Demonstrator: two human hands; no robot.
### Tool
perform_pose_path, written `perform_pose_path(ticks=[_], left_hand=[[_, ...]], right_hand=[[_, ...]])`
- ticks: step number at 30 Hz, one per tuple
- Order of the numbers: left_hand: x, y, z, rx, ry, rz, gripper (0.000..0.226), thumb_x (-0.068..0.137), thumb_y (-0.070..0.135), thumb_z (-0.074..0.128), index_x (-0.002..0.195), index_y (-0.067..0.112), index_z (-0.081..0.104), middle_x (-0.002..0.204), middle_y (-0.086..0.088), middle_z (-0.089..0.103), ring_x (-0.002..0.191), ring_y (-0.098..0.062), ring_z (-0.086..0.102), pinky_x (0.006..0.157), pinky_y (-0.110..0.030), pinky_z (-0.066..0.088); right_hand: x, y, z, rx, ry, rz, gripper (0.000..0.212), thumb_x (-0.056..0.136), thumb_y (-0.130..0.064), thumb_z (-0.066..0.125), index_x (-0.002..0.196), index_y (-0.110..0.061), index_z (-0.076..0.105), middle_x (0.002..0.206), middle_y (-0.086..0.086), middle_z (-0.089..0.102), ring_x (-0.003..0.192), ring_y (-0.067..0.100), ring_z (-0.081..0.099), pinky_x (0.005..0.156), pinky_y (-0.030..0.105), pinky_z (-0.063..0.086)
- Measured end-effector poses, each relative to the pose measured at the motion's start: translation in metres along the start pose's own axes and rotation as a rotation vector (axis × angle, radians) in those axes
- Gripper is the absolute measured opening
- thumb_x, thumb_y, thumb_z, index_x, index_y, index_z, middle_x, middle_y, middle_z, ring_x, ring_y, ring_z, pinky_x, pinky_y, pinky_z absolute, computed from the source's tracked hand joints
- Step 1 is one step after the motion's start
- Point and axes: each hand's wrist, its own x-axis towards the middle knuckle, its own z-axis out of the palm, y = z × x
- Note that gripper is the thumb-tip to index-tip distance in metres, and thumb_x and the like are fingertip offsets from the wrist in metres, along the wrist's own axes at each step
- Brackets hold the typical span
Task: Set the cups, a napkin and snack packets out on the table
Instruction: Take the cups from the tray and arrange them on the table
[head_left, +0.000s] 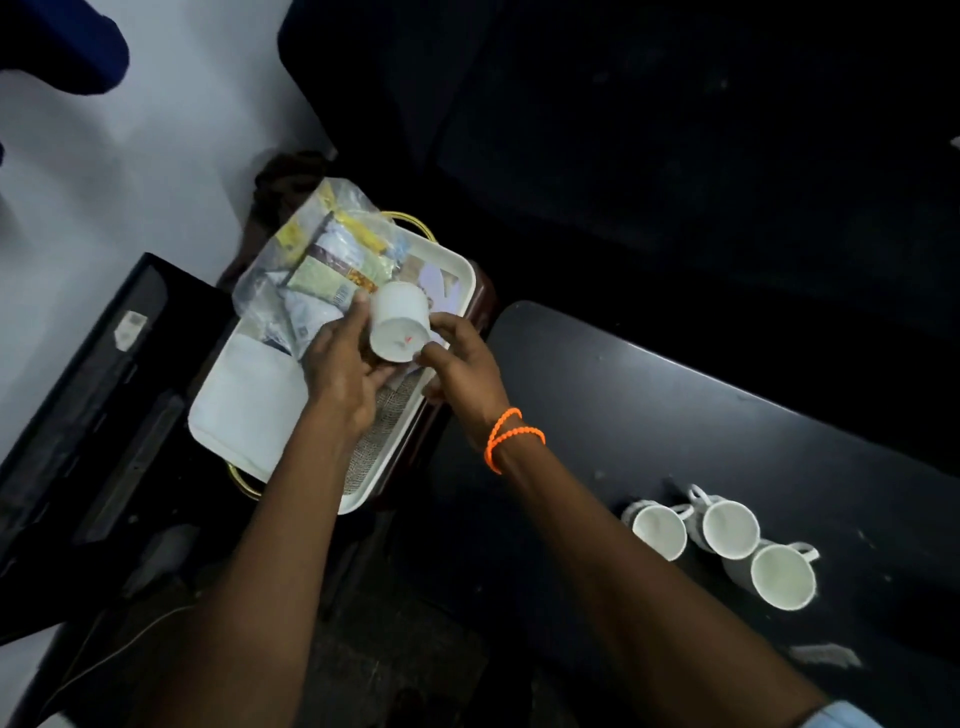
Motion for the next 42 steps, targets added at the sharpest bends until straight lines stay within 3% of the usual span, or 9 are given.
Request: perform_pose_path(ticks=[3,6,8,11,16,21,29,34,42], left_hand=[[-0.026,-0.014,-0.001,-0.004,-0.126,0.1,0.027,0.087,0.015,0.081,0.105,0.016,0.061,0.11,-0.006,0.076,0.113,-0.029,0.073,0.083,-0.045,0.065],[-0.062,-0.043,0.006,0.081,-0.294,0.077,0.067,0.07,-0.003,0.087,0.129,0.015,0.059,0.108,0.0,0.079,0.101,-0.015,0.076,0.078,-0.028,0.062],[-0.086,-0.07,0.01,0.257,-0.412,0.012,0.085,0.059,-0.003,0.091,0.136,0.015,0.06,0.116,-0.003,0.078,0.106,-0.014,0.075,0.083,-0.026,0.061],[-0.124,-0.119,0.016,0.517,-0.623,-0.04,0.08,0.057,0.005,0.094,0.13,0.021,0.066,0.123,-0.001,0.078,0.115,-0.018,0.073,0.091,-0.028,0.06],[-0.188,-0.196,0.046,0.805,-0.779,0.09,0.076,0.058,0.014,0.098,0.127,0.024,0.067,0.127,0.006,0.072,0.119,-0.014,0.069,0.104,-0.035,0.055],[-0.224,-0.245,0.065,1.072,-0.81,0.391,0.068,0.058,0.034,0.086,0.123,0.036,0.064,0.125,0.029,0.063,0.121,0.002,0.055,0.103,-0.029,0.041],[-0.211,-0.292,0.066,1.345,-0.969,0.924,0.059,0.081,0.018,0.07,0.138,0.029,0.06,0.142,0.015,0.062,0.136,-0.005,0.054,0.113,-0.03,0.024],[-0.195,-0.293,0.069,1.471,-1.025,1.091,0.074,0.073,0.013,0.072,0.144,0.028,0.055,0.15,0.014,0.056,0.147,-0.01,0.045,0.116,-0.04,0.02],[-0.206,-0.287,0.076,1.477,-0.788,1.126,0.085,0.06,-0.005,0.07,0.139,0.025,0.061,0.151,-0.001,0.055,0.143,-0.025,0.049,0.105,-0.048,0.037]], right_hand=[[-0.029,0.006,-0.022,0.112,-0.003,0.014,0.033,0.081,-0.03,0.059,0.113,-0.033,0.065,0.101,-0.001,0.07,0.081,0.012,0.062,0.06,0.027,0.047],[-0.066,0.027,-0.057,0.196,0.089,0.023,0.04,0.083,-0.03,0.058,0.122,-0.023,0.065,0.107,0.001,0.072,0.093,0.016,0.062,0.064,0.028,0.048],[-0.097,0.046,-0.085,0.243,0.148,0.025,0.04,0.083,-0.031,0.061,0.122,-0.022,0.065,0.12,0.008,0.073,0.099,0.018,0.066,0.071,0.031,0.051],[-0.151,0.078,-0.126,0.215,0.301,-0.006,0.034,0.081,-0.031,0.066,0.114,-0.023,0.07,0.117,0.006,0.074,0.105,0.015,0.068,0.087,0.031,0.053],[-0.227,0.134,-0.185,0.241,0.552,-0.007,0.027,0.083,-0.017,0.061,0.109,-0.022,0.069,0.112,0.006,0.071,0.105,0.02,0.064,0.086,0.039,0.051],[-0.249,0.161,-0.213,0.391,0.762,0.038,0.034,0.076,-0.019,0.059,0.107,-0.011,0.069,0.117,0.024,0.068,0.103,0.03,0.064,0.088,0.048,0.048],[-0.24,0.18,-0.236,0.457,0.833,0.158,0.036,0.08,-0.023,0.053,0.107,-0.017,0.075,0.114,0.01,0.076,0.113,0.036,0.069,0.086,0.047,0.058],[-0.237,0.181,-0.247,0.469,0.796,0.197,0.034,0.083,-0.017,0.052,0.107,-0.015,0.075,0.113,0.014,0.077,0.11,0.037,0.071,0.092,0.058,0.057],[-0.244,0.14,-0.291,-0.21,1.009,-0.108,0.024,0.079,-0.011,0.059,0.099,-0.014,0.073,0.099,0.004,0.069,0.088,0.016,0.064,0.078,0.015,0.049]])
